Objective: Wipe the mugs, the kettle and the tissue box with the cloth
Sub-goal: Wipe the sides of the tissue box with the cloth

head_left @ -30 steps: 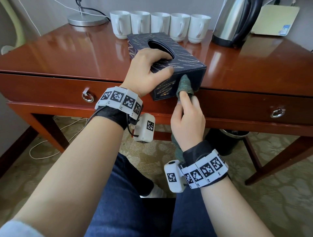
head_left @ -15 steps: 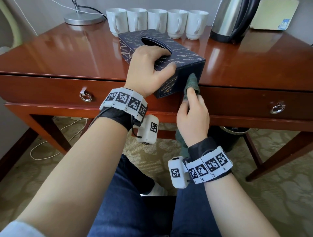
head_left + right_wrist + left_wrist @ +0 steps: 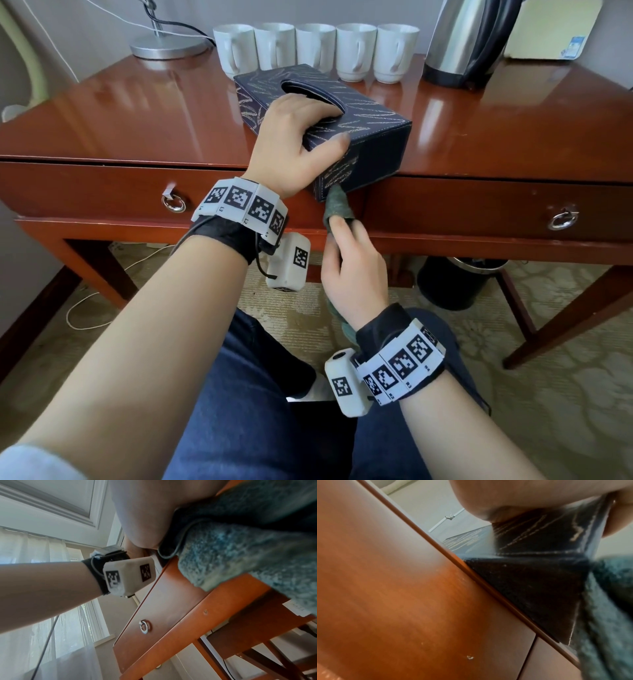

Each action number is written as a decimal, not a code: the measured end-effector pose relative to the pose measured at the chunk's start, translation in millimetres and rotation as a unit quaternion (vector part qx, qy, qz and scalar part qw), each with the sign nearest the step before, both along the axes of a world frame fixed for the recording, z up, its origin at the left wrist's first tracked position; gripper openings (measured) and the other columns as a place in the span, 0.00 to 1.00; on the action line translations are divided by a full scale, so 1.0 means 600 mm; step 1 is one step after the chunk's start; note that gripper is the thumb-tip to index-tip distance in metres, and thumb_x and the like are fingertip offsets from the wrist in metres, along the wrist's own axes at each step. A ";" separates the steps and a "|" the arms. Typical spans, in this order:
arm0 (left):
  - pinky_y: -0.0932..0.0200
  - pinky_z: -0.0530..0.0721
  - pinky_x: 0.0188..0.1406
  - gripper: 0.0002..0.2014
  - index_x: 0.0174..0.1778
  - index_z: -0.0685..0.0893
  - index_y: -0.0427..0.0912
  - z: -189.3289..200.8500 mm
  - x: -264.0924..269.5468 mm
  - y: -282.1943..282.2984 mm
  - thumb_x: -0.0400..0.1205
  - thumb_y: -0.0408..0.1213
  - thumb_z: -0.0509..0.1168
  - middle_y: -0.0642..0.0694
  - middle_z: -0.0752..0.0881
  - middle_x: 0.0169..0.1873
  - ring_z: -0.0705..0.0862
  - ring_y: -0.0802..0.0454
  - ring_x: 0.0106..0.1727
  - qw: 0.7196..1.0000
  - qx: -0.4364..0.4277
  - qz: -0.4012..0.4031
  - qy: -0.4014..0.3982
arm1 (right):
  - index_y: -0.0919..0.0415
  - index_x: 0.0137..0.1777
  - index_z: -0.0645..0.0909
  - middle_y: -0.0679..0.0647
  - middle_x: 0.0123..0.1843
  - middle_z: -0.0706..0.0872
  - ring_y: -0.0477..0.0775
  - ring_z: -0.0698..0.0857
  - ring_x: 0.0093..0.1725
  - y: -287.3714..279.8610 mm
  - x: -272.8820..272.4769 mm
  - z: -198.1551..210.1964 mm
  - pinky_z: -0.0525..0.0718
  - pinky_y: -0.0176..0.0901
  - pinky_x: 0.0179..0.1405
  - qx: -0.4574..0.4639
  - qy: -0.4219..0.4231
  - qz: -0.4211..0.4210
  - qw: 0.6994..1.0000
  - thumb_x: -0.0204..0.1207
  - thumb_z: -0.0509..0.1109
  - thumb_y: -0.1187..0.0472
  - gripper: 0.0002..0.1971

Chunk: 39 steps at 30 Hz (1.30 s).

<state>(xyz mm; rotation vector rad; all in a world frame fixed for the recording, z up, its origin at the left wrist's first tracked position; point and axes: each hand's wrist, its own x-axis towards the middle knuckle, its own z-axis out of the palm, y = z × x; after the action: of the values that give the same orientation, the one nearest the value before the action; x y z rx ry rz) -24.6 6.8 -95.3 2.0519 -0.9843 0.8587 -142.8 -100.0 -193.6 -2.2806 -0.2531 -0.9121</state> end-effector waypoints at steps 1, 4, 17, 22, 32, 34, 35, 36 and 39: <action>0.57 0.73 0.58 0.25 0.55 0.89 0.32 0.000 0.000 0.000 0.79 0.52 0.62 0.39 0.91 0.49 0.86 0.40 0.52 1.000 -0.001 0.001 0.001 | 0.63 0.61 0.79 0.61 0.45 0.80 0.64 0.78 0.28 0.000 0.001 0.003 0.77 0.47 0.21 -0.001 -0.005 0.002 1.000 0.77 0.56 0.63 0.16; 0.58 0.73 0.58 0.26 0.55 0.89 0.32 0.000 -0.002 -0.001 0.79 0.52 0.62 0.39 0.91 0.49 0.86 0.40 0.52 1.000 -0.004 0.005 0.003 | 0.63 0.60 0.80 0.61 0.45 0.80 0.63 0.78 0.28 -0.007 0.008 0.015 0.74 0.43 0.23 0.001 -0.016 -0.017 1.000 0.77 0.56 0.63 0.16; 0.60 0.72 0.55 0.23 0.52 0.90 0.31 0.002 -0.008 -0.005 0.77 0.49 0.62 0.39 0.91 0.46 0.86 0.40 0.50 1.000 -0.007 0.011 -0.007 | 0.63 0.60 0.80 0.62 0.46 0.81 0.64 0.79 0.29 0.002 0.008 0.013 0.77 0.45 0.22 0.011 -0.015 -0.028 0.999 0.77 0.56 0.63 0.16; 0.61 0.71 0.55 0.23 0.52 0.90 0.31 0.003 -0.010 -0.005 0.77 0.49 0.62 0.40 0.91 0.45 0.86 0.42 0.49 1.000 -0.008 0.011 -0.006 | 0.66 0.63 0.79 0.63 0.47 0.81 0.64 0.80 0.33 -0.017 0.022 0.016 0.70 0.42 0.29 0.030 -0.011 -0.062 0.998 0.79 0.55 0.62 0.18; 0.63 0.70 0.57 0.24 0.54 0.90 0.33 0.003 -0.010 -0.005 0.77 0.50 0.62 0.41 0.91 0.48 0.86 0.44 0.52 1.000 -0.009 0.018 0.003 | 0.67 0.62 0.80 0.64 0.46 0.81 0.65 0.80 0.31 -0.004 0.016 0.027 0.73 0.42 0.28 0.020 -0.022 -0.029 0.999 0.78 0.55 0.62 0.19; 0.65 0.69 0.57 0.24 0.54 0.90 0.33 0.002 -0.010 -0.005 0.77 0.50 0.62 0.41 0.91 0.48 0.85 0.44 0.53 1.000 -0.009 0.018 0.002 | 0.67 0.63 0.80 0.63 0.47 0.81 0.64 0.81 0.33 -0.015 0.025 0.037 0.73 0.42 0.29 0.019 -0.030 -0.044 0.998 0.78 0.55 0.62 0.19; 0.66 0.69 0.57 0.24 0.54 0.90 0.33 0.002 -0.010 -0.005 0.77 0.50 0.62 0.41 0.91 0.48 0.85 0.44 0.53 1.000 -0.010 0.019 0.002 | 0.66 0.63 0.80 0.63 0.48 0.81 0.64 0.81 0.35 -0.020 0.030 0.040 0.73 0.42 0.30 0.022 -0.029 -0.055 0.998 0.78 0.54 0.61 0.19; 0.66 0.68 0.57 0.24 0.54 0.90 0.33 0.002 -0.010 -0.005 0.77 0.50 0.62 0.41 0.91 0.48 0.85 0.45 0.53 1.000 -0.011 0.020 0.002 | 0.66 0.64 0.79 0.63 0.48 0.81 0.64 0.81 0.36 -0.025 0.033 0.040 0.72 0.42 0.30 0.026 -0.026 -0.064 0.997 0.79 0.54 0.61 0.20; 0.66 0.69 0.56 0.24 0.52 0.90 0.32 0.002 -0.011 -0.006 0.77 0.50 0.62 0.41 0.91 0.47 0.85 0.45 0.52 1.000 -0.012 0.020 0.000 | 0.67 0.66 0.78 0.64 0.48 0.81 0.65 0.81 0.36 -0.030 0.034 0.031 0.70 0.42 0.31 0.025 -0.013 -0.074 0.997 0.79 0.53 0.60 0.21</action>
<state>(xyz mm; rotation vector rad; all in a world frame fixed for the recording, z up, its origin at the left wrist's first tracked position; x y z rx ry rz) -31.2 3.0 -93.9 2.0565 -0.9310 0.8872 -122.5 -118.3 -175.2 -2.2657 -0.0712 -1.0111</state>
